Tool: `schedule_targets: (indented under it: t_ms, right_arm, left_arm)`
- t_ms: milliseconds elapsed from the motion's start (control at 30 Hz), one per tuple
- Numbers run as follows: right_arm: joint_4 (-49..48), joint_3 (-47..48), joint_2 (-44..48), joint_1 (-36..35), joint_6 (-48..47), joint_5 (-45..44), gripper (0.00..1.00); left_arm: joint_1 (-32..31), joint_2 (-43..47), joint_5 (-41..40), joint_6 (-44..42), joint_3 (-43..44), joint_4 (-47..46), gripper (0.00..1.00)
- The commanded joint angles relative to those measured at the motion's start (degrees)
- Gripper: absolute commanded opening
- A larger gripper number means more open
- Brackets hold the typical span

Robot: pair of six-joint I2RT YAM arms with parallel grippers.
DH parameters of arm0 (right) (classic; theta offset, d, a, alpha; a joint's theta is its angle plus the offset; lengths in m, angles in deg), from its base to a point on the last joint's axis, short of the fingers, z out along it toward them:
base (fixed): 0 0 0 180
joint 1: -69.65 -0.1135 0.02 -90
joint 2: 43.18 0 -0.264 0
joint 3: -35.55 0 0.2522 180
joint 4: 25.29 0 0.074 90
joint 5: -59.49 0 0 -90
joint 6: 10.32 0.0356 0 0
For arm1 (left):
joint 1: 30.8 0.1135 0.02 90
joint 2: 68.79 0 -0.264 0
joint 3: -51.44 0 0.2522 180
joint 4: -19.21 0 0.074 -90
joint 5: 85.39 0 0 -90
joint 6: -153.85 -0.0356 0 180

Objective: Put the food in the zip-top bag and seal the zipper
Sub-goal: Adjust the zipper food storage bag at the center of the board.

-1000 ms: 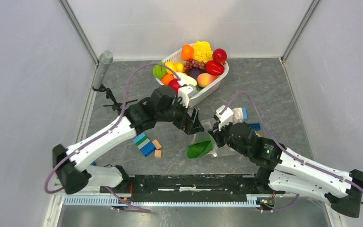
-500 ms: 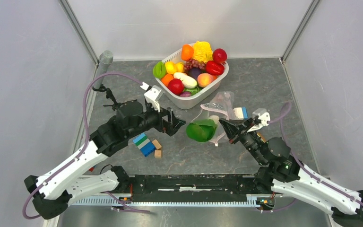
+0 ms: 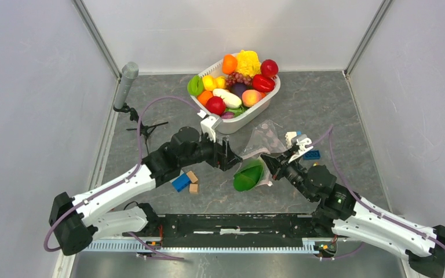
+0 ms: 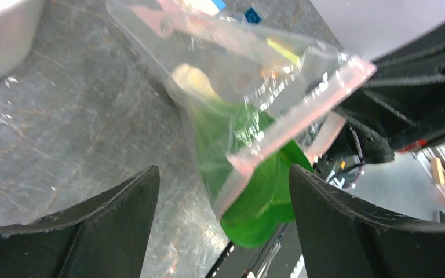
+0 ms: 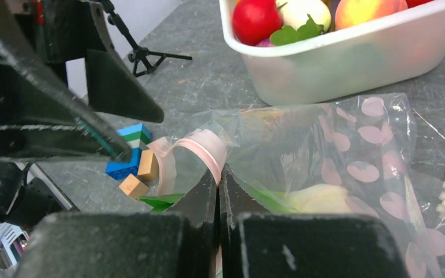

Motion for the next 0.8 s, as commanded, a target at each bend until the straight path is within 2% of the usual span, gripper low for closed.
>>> schedule_targets:
  t_ms: [0, 133, 333, 567, 767]
  right_arm:
    - [1.3, 4.1, -1.6, 0.0, 0.9, -1.1, 0.0]
    - [0.6, 4.3, -2.5, 0.0, 1.0, 0.0, 0.01]
    - [0.2, 5.4, -4.4, 0.0, 1.0, 1.2, 0.01]
    - [-0.5, 6.7, -5.5, 0.0, 1.2, 2.3, 0.01]
    - [-0.7, 7.4, -5.9, 0.0, 1.2, 3.2, 0.02]
  left_arm:
    - [0.0, 6.6, 3.9, 2.8, -4.3, -6.5, 0.89]
    - [0.0, 5.9, 3.7, 1.5, -5.0, -4.0, 0.89]
    - [-0.7, 3.4, 3.8, 3.0, -7.3, -7.5, 0.84]
    - [-1.9, 3.0, -2.6, 2.8, -10.7, -11.1, 0.82]
    - [-3.3, 0.2, -9.0, 5.7, -13.6, -18.8, 0.7]
